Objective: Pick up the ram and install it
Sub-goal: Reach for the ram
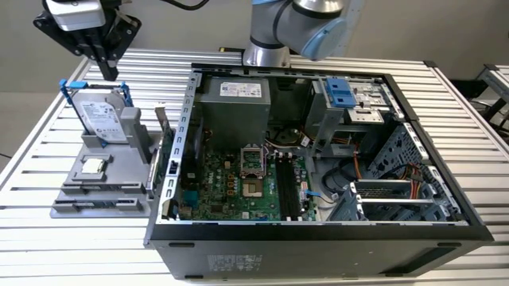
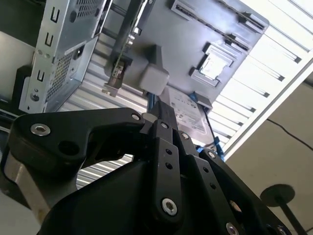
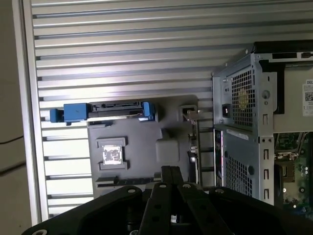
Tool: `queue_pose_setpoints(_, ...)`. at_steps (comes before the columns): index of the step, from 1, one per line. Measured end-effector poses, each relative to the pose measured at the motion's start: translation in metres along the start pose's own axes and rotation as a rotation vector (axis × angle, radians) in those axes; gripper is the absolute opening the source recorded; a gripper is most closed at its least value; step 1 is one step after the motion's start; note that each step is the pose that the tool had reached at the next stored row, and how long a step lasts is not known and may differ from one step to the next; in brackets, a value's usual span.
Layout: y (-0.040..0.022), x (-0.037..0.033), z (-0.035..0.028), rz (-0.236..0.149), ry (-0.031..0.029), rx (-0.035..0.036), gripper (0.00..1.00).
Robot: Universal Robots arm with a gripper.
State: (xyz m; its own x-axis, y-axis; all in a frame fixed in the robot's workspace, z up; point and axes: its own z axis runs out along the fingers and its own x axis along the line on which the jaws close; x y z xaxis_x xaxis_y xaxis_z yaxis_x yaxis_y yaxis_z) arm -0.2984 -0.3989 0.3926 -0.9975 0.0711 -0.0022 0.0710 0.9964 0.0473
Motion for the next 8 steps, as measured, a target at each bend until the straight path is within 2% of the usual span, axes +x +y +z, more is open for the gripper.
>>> queue_pose_setpoints(8,-0.0009,0.0132,-0.0001,0.0,0.0001,0.0001,0.0)
